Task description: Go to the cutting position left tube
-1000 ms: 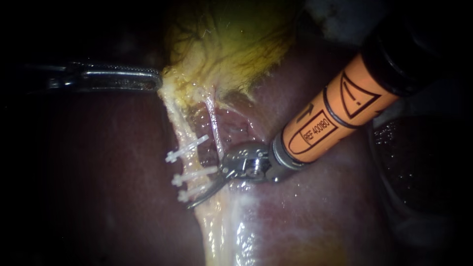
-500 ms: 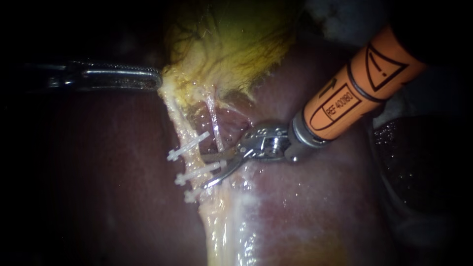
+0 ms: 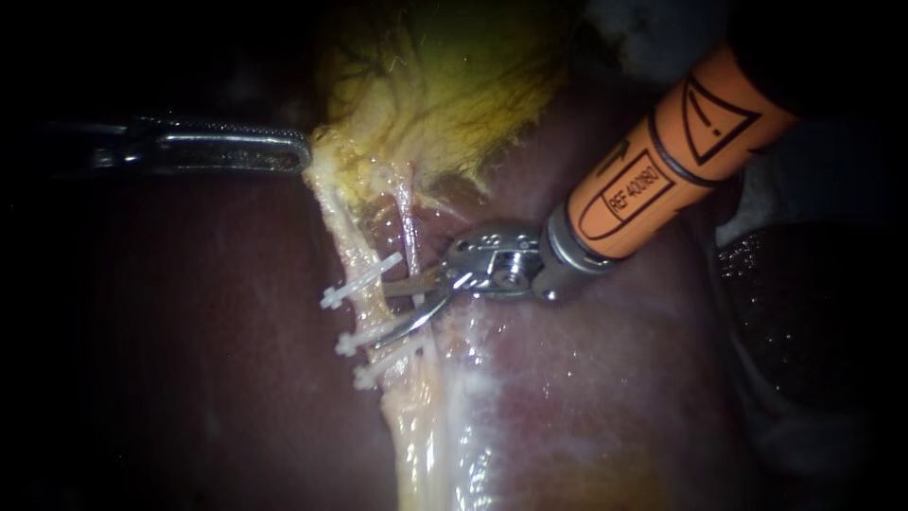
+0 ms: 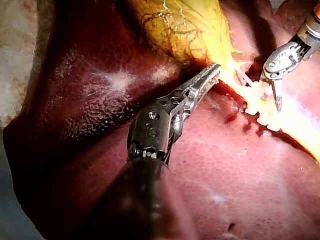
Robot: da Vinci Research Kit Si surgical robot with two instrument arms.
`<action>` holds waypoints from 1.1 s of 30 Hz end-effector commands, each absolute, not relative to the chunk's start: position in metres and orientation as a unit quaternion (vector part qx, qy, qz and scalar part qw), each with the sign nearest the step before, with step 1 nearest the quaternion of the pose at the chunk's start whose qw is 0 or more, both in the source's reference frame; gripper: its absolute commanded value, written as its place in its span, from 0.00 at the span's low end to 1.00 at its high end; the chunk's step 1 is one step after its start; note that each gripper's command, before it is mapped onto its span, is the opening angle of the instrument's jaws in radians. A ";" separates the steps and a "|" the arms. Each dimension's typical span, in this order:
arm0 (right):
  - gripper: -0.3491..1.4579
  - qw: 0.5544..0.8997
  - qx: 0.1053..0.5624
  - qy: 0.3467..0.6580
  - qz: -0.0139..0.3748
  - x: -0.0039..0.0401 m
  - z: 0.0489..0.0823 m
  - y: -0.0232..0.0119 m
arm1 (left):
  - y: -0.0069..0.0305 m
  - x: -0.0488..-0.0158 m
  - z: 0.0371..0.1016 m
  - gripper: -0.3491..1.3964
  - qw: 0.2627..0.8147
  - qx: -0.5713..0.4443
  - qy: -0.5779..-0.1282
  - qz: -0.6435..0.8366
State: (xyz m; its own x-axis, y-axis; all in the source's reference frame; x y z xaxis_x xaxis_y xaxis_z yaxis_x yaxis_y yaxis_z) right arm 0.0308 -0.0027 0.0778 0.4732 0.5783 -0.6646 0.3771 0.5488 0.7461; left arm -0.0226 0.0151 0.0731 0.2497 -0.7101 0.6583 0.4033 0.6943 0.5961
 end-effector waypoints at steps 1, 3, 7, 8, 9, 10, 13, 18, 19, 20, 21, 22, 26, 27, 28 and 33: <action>0.89 0.714 0.476 0.509 0.069 0.0313 0.0778 -0.0026 | 0.0151 -0.0226 0.0732 0.00 0.775 0.155 -0.496 -0.359; 0.89 0.709 0.483 0.510 0.069 0.0319 0.0778 -0.0026 | 0.0151 -0.0225 0.0732 0.00 0.775 0.155 -0.496 -0.359; 0.88 0.696 0.497 0.514 0.069 0.0330 0.0778 -0.0028 | 0.0151 -0.0225 0.0732 0.00 0.775 0.155 -0.496 -0.359; 0.88 0.691 0.502 0.516 0.068 0.0332 0.0778 -0.0029 | 0.0151 -0.0225 0.0732 0.00 0.775 0.155 -0.496 -0.359; 0.88 0.686 0.507 0.517 0.071 0.0334 0.0778 -0.0030 | 0.0151 -0.0225 0.0732 0.00 0.775 0.155 -0.496 -0.359; 0.88 0.683 0.511 0.518 0.071 0.0335 0.0778 -0.0031 | 0.0151 -0.0225 0.0732 0.00 0.775 0.155 -0.496 -0.359; 0.87 0.667 0.524 0.525 0.070 0.0340 0.0778 -0.0036 | 0.0151 -0.0225 0.0732 0.00 0.775 0.155 -0.496 -0.359; 0.85 0.635 0.541 0.546 0.075 0.0349 0.0777 -0.0041 | 0.0151 -0.0225 0.0732 0.00 0.775 0.155 -0.496 -0.359; 0.85 0.628 0.545 0.550 0.077 0.0351 0.0777 -0.0042 | 0.0151 -0.0225 0.0732 0.00 0.775 0.155 -0.496 -0.359; 0.84 0.622 0.547 0.555 0.078 0.0352 0.0775 -0.0042 | 0.0151 -0.0225 0.0732 0.00 0.775 0.155 -0.496 -0.359; 0.84 0.615 0.551 0.558 0.081 0.0353 0.0774 -0.0044 | 0.0151 -0.0225 0.0732 0.00 0.775 0.155 -0.496 -0.359; 0.83 0.610 0.554 0.560 0.083 0.0354 0.0773 -0.0045 | 0.0151 -0.0225 0.0732 0.00 0.775 0.155 -0.496 -0.359; 0.81 0.591 0.563 0.571 0.090 0.0355 0.0764 -0.0048 | 0.0151 -0.0225 0.0732 0.00 0.775 0.155 -0.496 -0.359; 0.80 0.585 0.564 0.575 0.091 0.0356 0.0759 -0.0048 | 0.0151 -0.0225 0.0732 0.00 0.775 0.155 -0.496 -0.359; 0.80 0.583 0.567 0.574 0.094 0.0356 0.0756 -0.0047 | 0.0151 -0.0225 0.0732 0.00 0.775 0.155 -0.496 -0.359; 0.80 0.576 0.573 0.575 0.093 0.0357 0.0733 -0.0045 | 0.0151 -0.0225 0.0732 0.00 0.775 0.155 -0.496 -0.359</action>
State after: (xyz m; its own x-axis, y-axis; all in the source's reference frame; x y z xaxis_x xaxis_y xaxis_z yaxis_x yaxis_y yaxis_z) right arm 0.0357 -0.0045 0.0729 0.3192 0.7679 -0.5553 0.5529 0.3250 0.7673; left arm -0.0225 0.0151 0.0732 0.2498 -0.7099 0.6585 0.4022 0.6947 0.5964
